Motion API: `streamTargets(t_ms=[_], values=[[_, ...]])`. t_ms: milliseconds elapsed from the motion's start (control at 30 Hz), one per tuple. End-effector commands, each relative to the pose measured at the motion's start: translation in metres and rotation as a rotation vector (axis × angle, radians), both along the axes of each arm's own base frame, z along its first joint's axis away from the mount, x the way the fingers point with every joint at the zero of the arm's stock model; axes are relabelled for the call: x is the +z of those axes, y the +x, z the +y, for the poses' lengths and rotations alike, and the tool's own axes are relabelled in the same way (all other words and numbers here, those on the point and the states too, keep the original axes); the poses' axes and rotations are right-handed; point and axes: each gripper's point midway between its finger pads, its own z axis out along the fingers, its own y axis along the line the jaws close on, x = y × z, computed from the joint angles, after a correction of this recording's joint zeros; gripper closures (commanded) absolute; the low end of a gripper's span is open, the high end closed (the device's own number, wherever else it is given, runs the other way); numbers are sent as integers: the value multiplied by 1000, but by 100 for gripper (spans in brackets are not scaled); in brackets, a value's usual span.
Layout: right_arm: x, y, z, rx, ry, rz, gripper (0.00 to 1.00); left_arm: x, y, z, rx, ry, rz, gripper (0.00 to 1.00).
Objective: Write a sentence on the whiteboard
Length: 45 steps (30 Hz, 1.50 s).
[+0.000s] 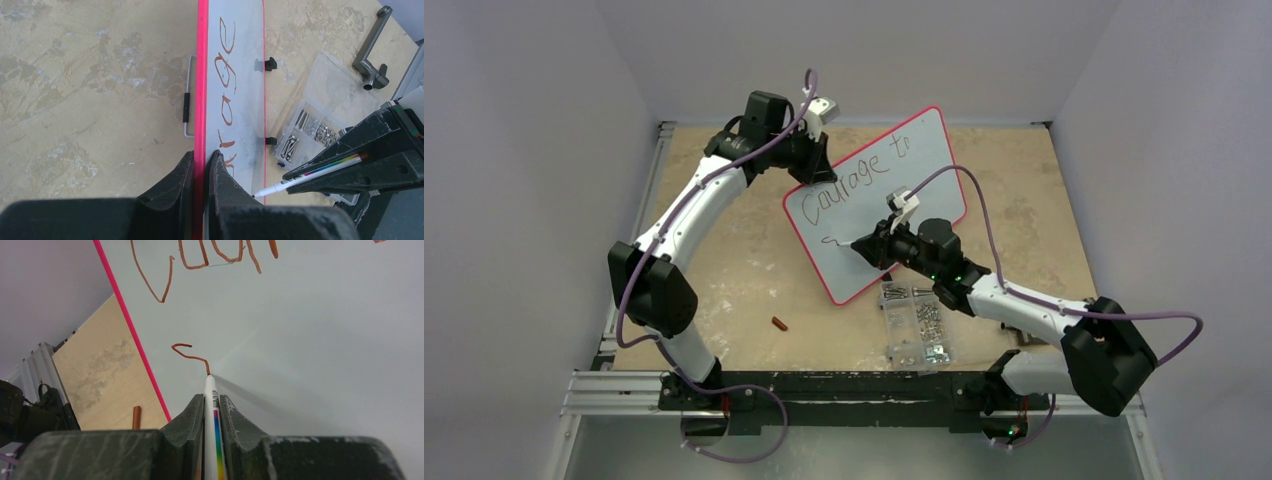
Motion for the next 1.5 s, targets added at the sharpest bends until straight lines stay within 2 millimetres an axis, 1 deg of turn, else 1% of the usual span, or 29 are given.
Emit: streamTargets(t_ms=[0,200,433,567,700,900,1033,1200,1400,1467], values=[[-37,0,-16,-44,-104,51,100,-30,4,19,66,134,33,100],[-39,-6,-11,-11,-101,61,100,-30,4,19,67,130,36,100],[-33,-11,6,51,-95,48,100,-30,4,19,68,130,37,100],[-25,-8,16,66,-88,35,100,-30,5,19,70,130,38,100],[-14,-3,23,65,-76,18,100,-31,5,19,70,130,39,100],[9,11,27,33,-63,-24,100,-31,5,19,69,129,42,100],[22,16,30,29,-58,-45,100,-31,4,19,68,129,43,100],[32,15,33,38,-37,-54,100,-31,5,19,69,129,41,100],[41,7,34,67,7,-51,100,-31,5,19,71,130,42,100],[50,3,34,75,32,-65,100,-31,5,19,71,130,42,100]])
